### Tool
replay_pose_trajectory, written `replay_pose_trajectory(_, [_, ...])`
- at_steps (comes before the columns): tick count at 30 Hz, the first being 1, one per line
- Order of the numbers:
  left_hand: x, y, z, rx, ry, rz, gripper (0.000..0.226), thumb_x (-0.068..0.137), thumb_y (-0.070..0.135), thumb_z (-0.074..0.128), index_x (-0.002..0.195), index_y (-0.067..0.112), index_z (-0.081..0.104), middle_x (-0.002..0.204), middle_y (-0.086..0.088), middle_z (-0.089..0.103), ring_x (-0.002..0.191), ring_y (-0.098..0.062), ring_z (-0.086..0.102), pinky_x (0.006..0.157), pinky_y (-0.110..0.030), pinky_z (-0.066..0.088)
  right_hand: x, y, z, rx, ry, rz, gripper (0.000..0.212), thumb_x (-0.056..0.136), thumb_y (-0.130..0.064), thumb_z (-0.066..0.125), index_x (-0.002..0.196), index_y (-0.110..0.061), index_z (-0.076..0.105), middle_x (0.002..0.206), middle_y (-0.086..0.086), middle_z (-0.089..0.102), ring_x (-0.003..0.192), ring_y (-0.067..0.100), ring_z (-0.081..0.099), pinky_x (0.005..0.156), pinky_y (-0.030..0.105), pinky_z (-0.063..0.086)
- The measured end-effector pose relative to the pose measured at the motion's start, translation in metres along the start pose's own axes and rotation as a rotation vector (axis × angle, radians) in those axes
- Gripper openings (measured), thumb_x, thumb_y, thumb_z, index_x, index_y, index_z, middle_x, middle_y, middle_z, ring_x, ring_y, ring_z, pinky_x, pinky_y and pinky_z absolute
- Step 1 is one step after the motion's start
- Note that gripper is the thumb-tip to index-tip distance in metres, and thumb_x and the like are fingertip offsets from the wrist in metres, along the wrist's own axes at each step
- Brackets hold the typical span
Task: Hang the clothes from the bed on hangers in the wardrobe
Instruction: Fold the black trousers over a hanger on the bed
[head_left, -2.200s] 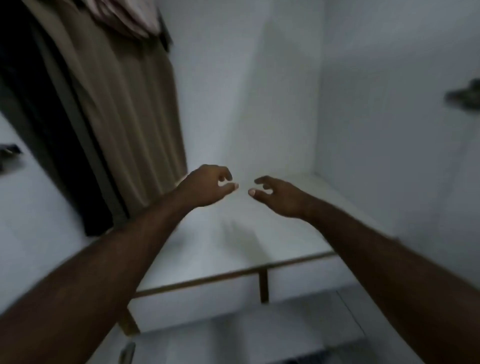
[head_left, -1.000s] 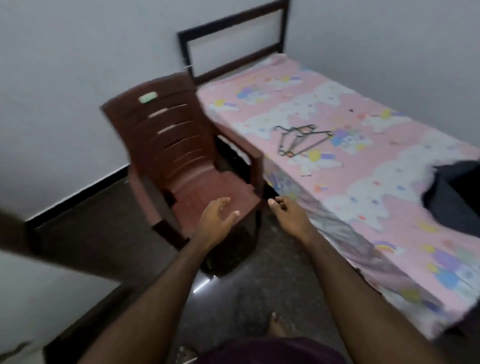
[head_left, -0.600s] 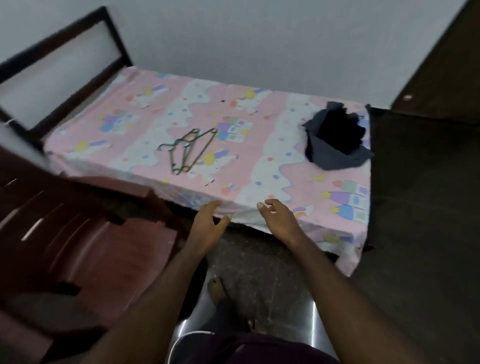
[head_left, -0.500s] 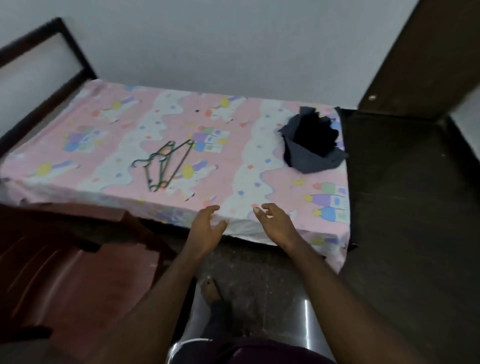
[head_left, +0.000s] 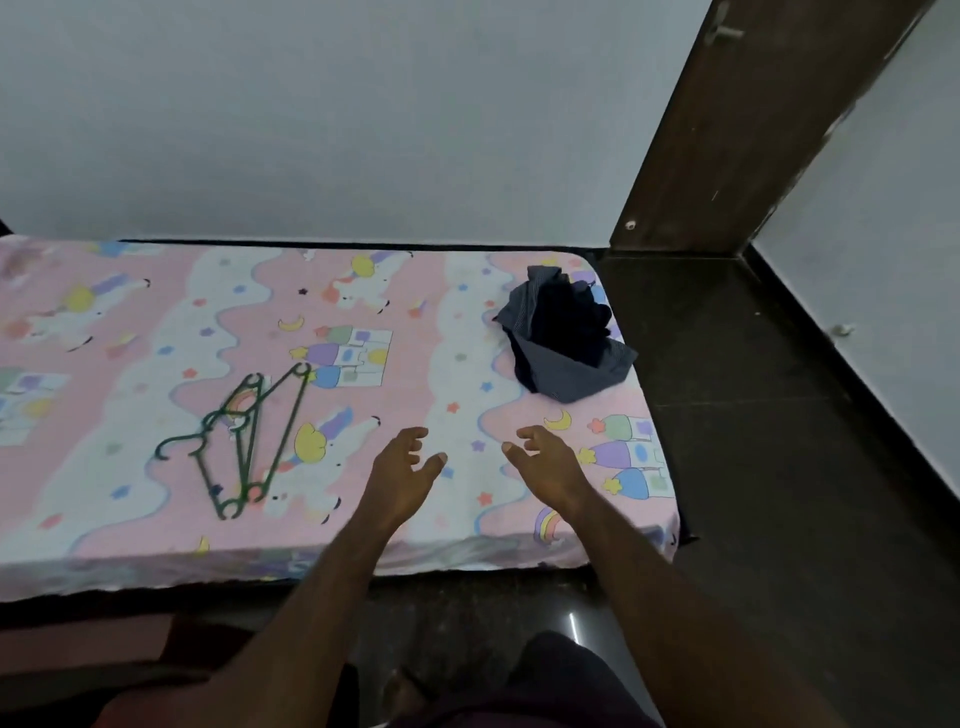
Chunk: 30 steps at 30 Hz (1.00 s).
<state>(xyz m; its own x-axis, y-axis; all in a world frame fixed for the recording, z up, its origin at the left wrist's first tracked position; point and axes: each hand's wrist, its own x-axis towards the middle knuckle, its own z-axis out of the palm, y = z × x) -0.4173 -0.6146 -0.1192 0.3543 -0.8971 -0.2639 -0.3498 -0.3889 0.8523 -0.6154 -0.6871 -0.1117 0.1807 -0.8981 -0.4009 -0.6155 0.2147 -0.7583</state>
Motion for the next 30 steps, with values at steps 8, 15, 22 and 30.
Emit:
replay_pose_trajectory(8, [0.067,0.019,-0.004,-0.017,-0.091,-0.015,0.044,0.091,0.027,0.067,0.131,0.018,0.051,0.118,0.000,0.054,0.100,-0.018,0.058,0.080,-0.026,0.042,0.061,-0.014,-0.009,-0.045,0.037,0.035,0.040,0.095,-0.034,0.061,0.129,-0.013,0.056,0.134,0.009,0.055,0.119,0.018,0.052,0.089,0.022,0.036])
replay_pose_trajectory(15, [0.145,0.039,0.007,0.032,-0.088,-0.060,0.045,0.091,0.030,0.066,0.132,0.020,0.050,0.118,0.003,0.053,0.100,-0.017,0.057,0.080,-0.026,0.044,0.172,-0.013,-0.029,-0.122,-0.016,0.053,0.043,0.094,-0.032,0.063,0.129,-0.008,0.056,0.131,0.009,0.057,0.118,0.020,0.054,0.086,0.020,0.035])
replay_pose_trajectory(22, [0.228,0.070,0.052,0.086,-0.136,-0.156,0.043,0.091,0.032,0.066,0.130,0.020,0.051,0.116,0.002,0.055,0.095,-0.014,0.058,0.066,-0.014,0.043,0.315,0.023,-0.059,-0.340,-0.069,0.111,0.043,0.092,-0.033,0.063,0.125,-0.005,0.058,0.127,0.013,0.060,0.122,0.030,0.053,0.096,0.031,0.040])
replay_pose_trajectory(30, [0.293,0.075,0.104,0.097,-0.154,-0.302,0.036,0.092,0.030,0.065,0.126,0.023,0.054,0.114,0.004,0.057,0.087,-0.001,0.058,0.075,-0.022,0.045,0.432,0.074,-0.086,-0.598,-0.056,0.180,0.058,0.091,-0.032,0.065,0.138,-0.007,0.043,0.137,0.020,0.047,0.125,0.038,0.048,0.100,0.051,0.045])
